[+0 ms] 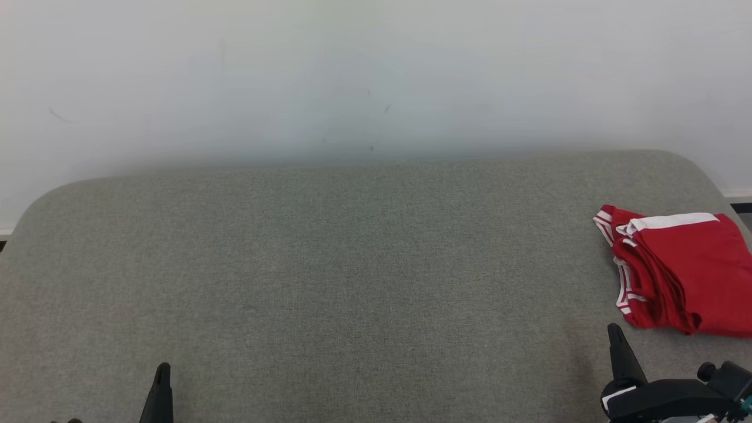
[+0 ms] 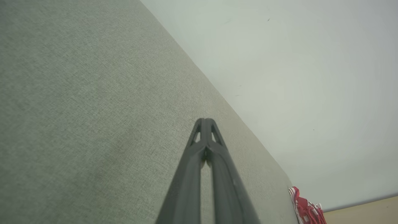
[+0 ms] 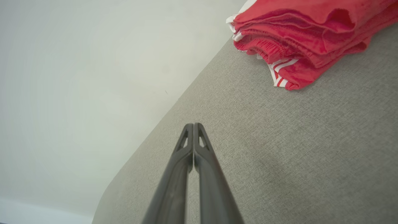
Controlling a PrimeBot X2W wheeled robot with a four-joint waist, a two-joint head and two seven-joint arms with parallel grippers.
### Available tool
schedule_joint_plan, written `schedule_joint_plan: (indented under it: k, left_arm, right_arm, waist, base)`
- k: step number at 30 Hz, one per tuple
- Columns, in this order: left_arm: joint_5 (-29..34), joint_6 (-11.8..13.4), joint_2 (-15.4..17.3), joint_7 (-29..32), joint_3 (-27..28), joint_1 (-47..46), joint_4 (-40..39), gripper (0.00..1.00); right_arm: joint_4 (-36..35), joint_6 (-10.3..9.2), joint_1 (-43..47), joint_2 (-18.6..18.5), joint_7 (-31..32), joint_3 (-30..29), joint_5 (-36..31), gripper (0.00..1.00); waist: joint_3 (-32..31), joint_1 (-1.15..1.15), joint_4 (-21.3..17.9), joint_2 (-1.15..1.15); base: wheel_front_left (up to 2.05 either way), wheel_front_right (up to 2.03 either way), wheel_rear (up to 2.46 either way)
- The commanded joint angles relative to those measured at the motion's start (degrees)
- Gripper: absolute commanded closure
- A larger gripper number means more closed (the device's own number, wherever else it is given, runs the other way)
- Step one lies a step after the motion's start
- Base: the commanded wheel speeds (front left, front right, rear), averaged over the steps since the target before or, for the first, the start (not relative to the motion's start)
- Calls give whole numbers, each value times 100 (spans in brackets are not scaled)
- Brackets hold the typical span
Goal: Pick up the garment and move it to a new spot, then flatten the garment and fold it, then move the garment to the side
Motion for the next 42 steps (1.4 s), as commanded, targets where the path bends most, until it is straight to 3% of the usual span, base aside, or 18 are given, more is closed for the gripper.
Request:
schedule_joint_plan:
  k: [1, 42]
  left_arm:
    - [-127, 0, 15, 26, 19, -164, -92, 100]
    - [-2538, 1, -15, 681, 41, -487, -115, 100]
  right_arm:
    - [-97, -5, -142, -3, 25, -34, 128, 100]
    - [-435, -9, -162, 132, 527, -241, 2483, 100]
  waist:
    - [2, 0, 0, 0]
    - [127, 0, -18, 0]
  base:
    - [0, 0, 0]
    - [0, 0, 0]
